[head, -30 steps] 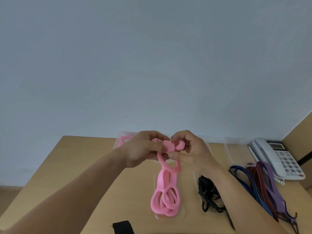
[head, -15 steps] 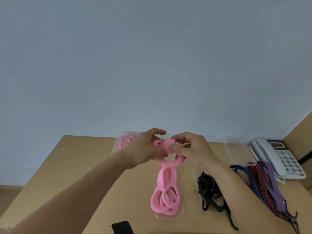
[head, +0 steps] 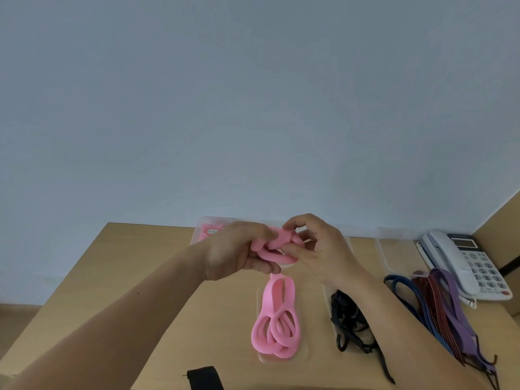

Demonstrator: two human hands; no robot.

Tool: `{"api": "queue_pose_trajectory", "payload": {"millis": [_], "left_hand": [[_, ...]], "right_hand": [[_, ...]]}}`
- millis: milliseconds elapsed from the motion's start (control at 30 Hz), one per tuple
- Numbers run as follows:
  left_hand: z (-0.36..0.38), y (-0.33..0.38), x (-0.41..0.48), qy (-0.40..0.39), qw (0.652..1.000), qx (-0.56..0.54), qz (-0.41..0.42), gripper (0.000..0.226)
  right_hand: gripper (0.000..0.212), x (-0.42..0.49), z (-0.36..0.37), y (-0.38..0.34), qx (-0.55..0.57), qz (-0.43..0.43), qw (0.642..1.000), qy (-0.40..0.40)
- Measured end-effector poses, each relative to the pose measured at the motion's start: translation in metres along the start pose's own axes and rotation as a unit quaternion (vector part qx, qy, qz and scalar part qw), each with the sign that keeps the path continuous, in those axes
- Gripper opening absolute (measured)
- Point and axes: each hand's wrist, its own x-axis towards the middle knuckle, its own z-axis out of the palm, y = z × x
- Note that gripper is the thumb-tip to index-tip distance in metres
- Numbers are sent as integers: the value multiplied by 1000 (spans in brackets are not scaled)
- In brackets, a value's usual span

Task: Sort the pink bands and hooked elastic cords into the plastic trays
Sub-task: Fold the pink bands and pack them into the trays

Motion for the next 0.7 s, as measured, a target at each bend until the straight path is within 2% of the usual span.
{"api": "queue_pose_trajectory", "payload": {"millis": [133,233,333,500,600,700], "left_hand": [[-1,-2,2,40,999,-9,5,29],[-4,-5,4,58,998,-16,9,20],[-8,-9,4,77,997,-13,10,33],[-4,-13,11,96,989,91,70,42],[-4,-17,13,132,976,148,88,43],[-1,-22,16,154,970,158,103,42]], "right_hand": [[33,-1,5,3,-12,-18,1000,6],[27,-2,0,4,76,34,996,-21],[22,0,-5,4,165,81,982,-35],[39,3,-3,9,217,131,966,-52],[28,4,-4,13,221,139,965,-20],[24,6,-5,18,213,144,966,3]]}}
